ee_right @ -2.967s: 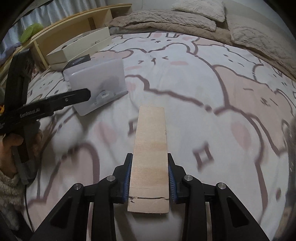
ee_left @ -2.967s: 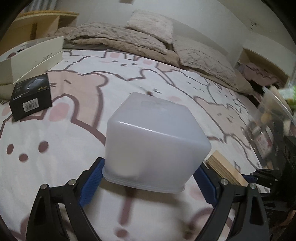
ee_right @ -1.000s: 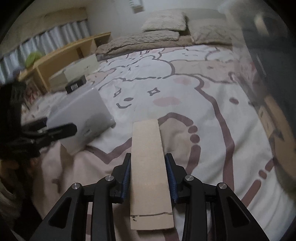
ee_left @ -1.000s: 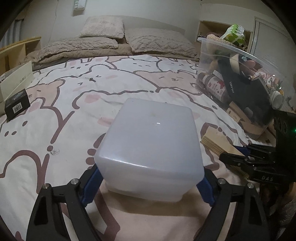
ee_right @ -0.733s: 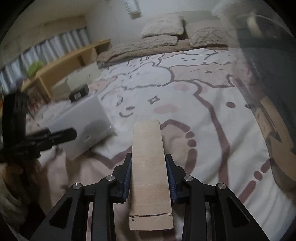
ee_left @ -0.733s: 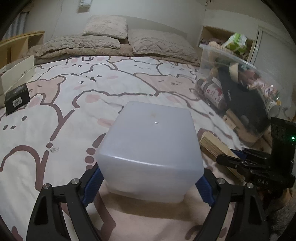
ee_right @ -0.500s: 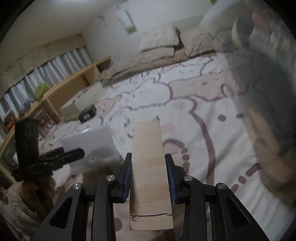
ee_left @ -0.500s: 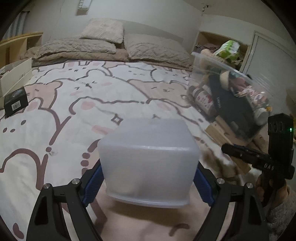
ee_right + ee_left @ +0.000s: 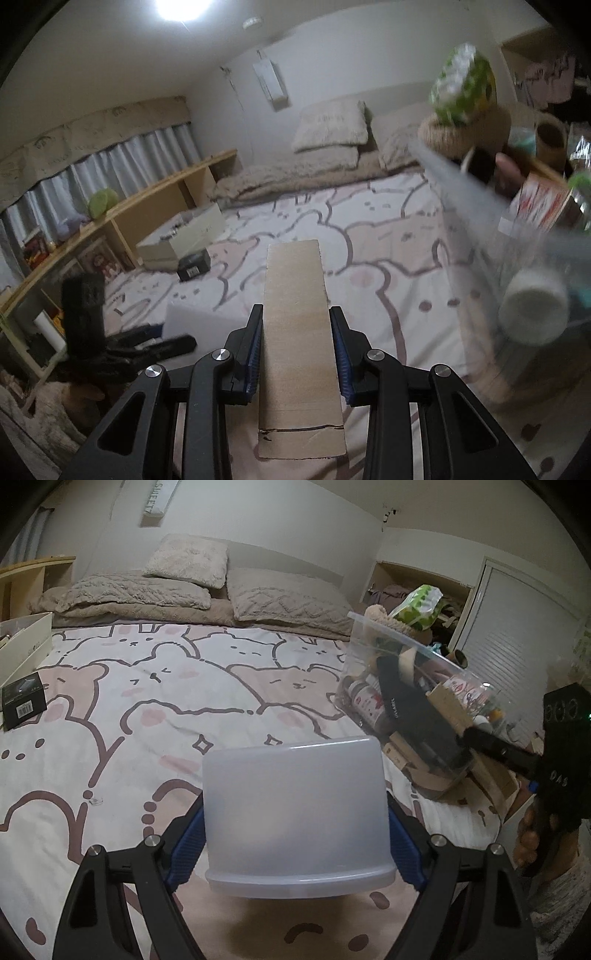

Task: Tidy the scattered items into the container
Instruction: 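Carry the wooden block with the right gripper over the clear bin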

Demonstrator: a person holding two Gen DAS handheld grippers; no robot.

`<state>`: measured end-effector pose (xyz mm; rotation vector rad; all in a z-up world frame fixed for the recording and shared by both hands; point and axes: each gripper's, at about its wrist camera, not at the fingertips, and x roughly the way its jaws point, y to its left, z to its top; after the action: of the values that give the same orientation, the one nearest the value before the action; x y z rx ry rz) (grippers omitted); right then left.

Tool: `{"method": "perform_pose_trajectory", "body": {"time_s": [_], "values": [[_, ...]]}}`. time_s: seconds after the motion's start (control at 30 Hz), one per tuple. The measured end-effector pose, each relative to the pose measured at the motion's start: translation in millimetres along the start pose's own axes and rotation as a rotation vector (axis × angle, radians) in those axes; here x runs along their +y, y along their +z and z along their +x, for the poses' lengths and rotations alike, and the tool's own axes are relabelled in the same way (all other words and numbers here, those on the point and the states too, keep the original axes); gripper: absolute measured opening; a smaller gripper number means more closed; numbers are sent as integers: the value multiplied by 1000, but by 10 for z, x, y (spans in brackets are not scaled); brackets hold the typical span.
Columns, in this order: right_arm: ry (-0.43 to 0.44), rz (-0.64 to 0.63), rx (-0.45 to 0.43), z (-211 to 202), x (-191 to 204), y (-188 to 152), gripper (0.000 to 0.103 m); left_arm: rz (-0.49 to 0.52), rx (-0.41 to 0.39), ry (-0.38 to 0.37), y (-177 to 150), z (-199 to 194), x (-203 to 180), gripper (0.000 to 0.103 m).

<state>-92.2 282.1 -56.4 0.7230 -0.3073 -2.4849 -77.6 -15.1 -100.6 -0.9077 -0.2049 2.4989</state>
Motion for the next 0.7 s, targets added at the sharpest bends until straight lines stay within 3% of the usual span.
{"method": "perform_pose_trajectory", "body": {"time_s": [0.17, 0.33, 0.53, 0.7], "values": [[12, -2, -82, -255, -15, 285, 35, -6, -15, -4, 13, -66, 23, 86], [-50, -8, -120, -419, -196, 641, 35, -2, -32, -3, 14, -128, 29, 86], [-80, 57, -92, -431, -515, 1000, 35, 9, -43, -7, 14, -162, 6, 86], [-125, 135, -20, -251, -841, 1177, 35, 13, -52, -14, 21, -184, -4, 86]]}}
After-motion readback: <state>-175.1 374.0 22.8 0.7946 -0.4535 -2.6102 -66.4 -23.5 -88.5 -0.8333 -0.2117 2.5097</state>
